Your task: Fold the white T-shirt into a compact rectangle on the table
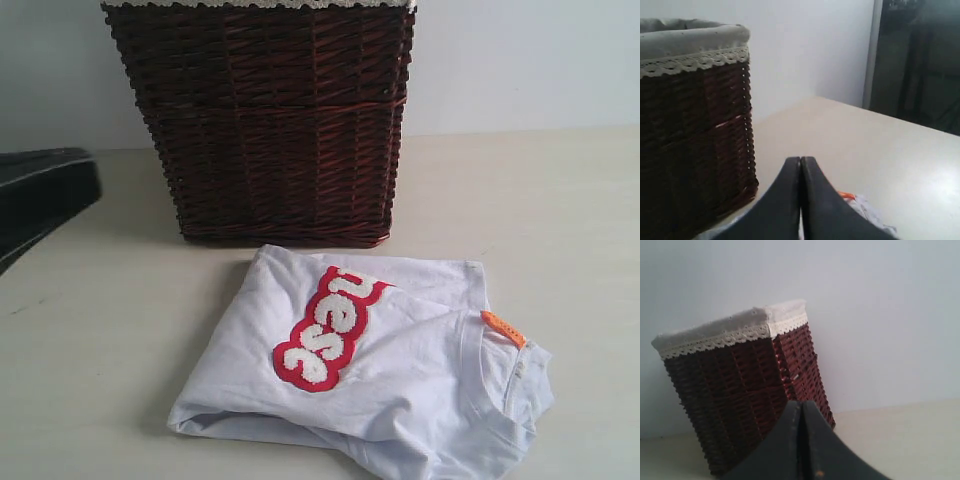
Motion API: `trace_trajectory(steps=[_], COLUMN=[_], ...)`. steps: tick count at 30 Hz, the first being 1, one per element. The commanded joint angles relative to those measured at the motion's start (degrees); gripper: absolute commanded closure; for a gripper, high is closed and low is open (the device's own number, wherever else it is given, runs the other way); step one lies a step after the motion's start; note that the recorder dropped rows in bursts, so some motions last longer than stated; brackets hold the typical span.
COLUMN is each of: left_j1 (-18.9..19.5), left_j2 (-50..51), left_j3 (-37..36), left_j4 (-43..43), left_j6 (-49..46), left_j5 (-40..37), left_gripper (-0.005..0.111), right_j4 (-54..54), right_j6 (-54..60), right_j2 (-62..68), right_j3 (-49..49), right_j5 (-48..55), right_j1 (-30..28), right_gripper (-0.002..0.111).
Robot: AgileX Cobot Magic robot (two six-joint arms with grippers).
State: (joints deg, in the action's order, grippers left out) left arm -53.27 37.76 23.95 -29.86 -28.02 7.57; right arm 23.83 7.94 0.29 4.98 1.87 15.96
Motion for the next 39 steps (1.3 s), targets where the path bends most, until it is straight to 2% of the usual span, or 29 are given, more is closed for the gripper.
trace_trajectory(steps=[1,6,12,27,29,31,34,36,38,39], left_j1=[0.19,0.19,0.19,0.19,0.56,2.53,9.35,16.28,23.44,26.74], left_j2=[-11.91,-24.62,-32.98,-34.70,-34.70,-34.70,-34.78,-34.91,-35.51,-35.99], left_j3=[-8.92,-18.27,-23.63,-23.95,-23.95,-23.95,-23.95,-23.95,-23.95,-23.95], left_j4=[0.74,0.25,0.50,1.59,6.35,14.39,20.77,25.46,35.50,41.56], left_j6=[0.06,4.57,4.46,2.79,3.96,10.00,20.60,27.52,36.58,44.03], left_j5=[5.34,9.30,4.87,-2.11,-2.80,-3.23,-3.45,-4.67,-7.05,-8.42], left_gripper=[0.107,0.107,0.107,0.107,0.107,0.107,0.107,0.107,0.107,0.107], right_j4=[0.59,0.70,0.70,0.70,0.70,0.70,0.70,0.70,0.70,0.70], right_j6=[-1.49,-2.11,-2.11,-2.11,-2.11,-2.11,-2.11,-2.11,-2.11,-2.11], right_j2=[-0.29,-0.29,-0.29,-0.29,-0.29,-0.29,-0.29,-0.29,-0.29,-0.29], right_j3=[-2.88,-2.88,-2.88,-2.88,-2.88,-2.88,-2.88,-2.88,-2.88,-2.88], right_j5=[-0.97,-0.30,-0.30,-0.30,-0.30,-0.30,-0.30,-0.30,-0.30,-0.30], right_j1=[-0.03,-0.03,-0.03,-0.03,-0.03,-0.03,-0.03,-0.03,-0.03,-0.03], right_gripper=[0.108,0.108,0.108,0.108,0.108,0.108,0.108,0.108,0.108,0.108])
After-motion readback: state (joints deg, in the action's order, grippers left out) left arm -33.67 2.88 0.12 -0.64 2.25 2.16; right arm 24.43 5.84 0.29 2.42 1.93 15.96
